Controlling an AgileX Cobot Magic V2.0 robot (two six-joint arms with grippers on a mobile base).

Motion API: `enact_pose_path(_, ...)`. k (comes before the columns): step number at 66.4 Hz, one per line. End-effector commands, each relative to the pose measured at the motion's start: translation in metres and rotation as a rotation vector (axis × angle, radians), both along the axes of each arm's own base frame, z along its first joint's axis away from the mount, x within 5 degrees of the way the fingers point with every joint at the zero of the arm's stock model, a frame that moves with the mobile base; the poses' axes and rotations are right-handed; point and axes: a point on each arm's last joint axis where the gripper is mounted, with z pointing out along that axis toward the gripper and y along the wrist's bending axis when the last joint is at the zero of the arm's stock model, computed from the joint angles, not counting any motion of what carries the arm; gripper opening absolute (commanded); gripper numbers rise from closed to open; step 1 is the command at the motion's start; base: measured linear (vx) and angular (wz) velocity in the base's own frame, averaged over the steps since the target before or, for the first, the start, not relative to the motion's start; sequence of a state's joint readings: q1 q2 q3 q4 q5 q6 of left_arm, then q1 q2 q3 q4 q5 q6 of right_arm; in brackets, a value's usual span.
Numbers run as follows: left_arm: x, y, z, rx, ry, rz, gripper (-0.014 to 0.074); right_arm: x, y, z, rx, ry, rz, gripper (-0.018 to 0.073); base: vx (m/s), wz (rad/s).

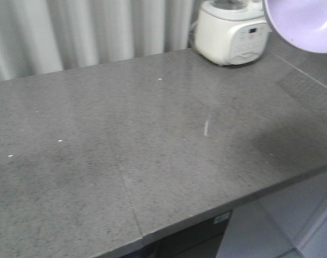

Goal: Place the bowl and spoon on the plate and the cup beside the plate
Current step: 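Drive the base around the corner toward the light blue plate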

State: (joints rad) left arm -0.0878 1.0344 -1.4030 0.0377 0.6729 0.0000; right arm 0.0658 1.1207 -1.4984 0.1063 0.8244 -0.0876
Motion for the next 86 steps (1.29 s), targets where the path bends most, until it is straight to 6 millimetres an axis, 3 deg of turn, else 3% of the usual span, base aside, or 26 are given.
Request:
enact_pose_path(1, -0.0062, -0.0010, 0.0149, -0.023, -0.101, -0.007, -0.0006, -0.0073, -0.0012, 0.0191, 0.007, -0.124, -0.006, -0.0011, -0.03, -0.45)
enact_pose_path(86, -0.0062, -0.0010, 0.0149, -0.023, -0.101, -0.007, -0.0006, -0.0073, -0.0012, 0.0190, 0.007, -0.123, -0.006, -0.0011, -0.04, -0.40)
